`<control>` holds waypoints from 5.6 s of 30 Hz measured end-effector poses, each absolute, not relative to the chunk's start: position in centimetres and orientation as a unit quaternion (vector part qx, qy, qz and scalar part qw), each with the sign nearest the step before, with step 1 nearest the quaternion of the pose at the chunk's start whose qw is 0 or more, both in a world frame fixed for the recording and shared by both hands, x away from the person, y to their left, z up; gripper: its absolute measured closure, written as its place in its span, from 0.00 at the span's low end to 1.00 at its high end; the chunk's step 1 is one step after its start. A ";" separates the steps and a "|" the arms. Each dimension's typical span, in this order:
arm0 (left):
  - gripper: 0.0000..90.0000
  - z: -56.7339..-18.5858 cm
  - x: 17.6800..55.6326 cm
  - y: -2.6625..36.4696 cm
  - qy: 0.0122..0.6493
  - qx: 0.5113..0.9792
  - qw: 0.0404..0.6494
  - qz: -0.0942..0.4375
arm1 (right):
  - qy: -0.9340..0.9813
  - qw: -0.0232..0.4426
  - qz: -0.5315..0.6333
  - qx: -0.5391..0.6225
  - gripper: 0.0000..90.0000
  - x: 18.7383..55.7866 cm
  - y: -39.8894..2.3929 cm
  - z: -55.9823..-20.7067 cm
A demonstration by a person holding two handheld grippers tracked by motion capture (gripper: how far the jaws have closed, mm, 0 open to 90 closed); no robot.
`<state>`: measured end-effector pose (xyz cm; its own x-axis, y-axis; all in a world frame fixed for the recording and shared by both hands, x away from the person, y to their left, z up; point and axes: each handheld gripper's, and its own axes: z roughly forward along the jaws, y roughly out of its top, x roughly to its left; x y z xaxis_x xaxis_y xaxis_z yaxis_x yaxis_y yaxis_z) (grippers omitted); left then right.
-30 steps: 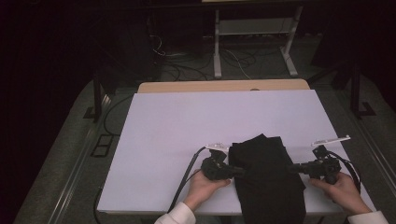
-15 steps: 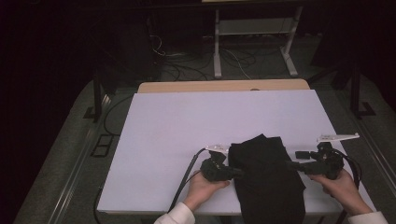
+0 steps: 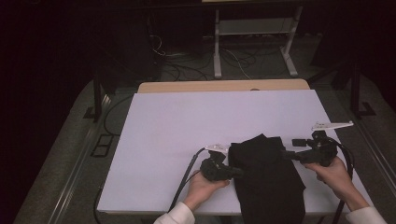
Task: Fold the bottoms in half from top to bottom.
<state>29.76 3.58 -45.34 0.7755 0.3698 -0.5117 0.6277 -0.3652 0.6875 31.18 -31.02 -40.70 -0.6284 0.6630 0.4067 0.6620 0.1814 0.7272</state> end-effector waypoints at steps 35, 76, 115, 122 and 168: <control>0.92 -45.7 30.0 3.5 0.314 0.811 0.474 -0.137 | 0.790 -0.043 0.429 0.435 0.28 37.3 -28.9 -43.3; 0.81 -45.9 29.9 3.4 0.313 0.816 0.468 -0.127 | 0.793 -0.100 0.427 0.423 0.96 36.2 -29.1 -42.5; 0.27 -44.3 31.5 7.2 0.361 0.756 0.545 -0.038 | 0.785 -0.156 0.481 0.357 0.96 26.1 -29.0 -40.9; 0.26 -44.4 31.3 6.9 0.353 0.762 0.541 -0.041 | 0.794 -0.165 0.476 0.339 0.96 25.5 -29.3 -41.1; 0.02 -44.3 31.3 5.7 0.349 0.777 0.522 -0.045 | 0.794 -0.038 0.472 0.382 0.00 25.1 -32.4 -39.8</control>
<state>31.33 5.73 -44.26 0.7524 0.4956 -0.4340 0.5888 -0.2104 0.7804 25.08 -32.43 -39.78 -0.7049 0.5709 0.4209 0.6427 0.2629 0.7196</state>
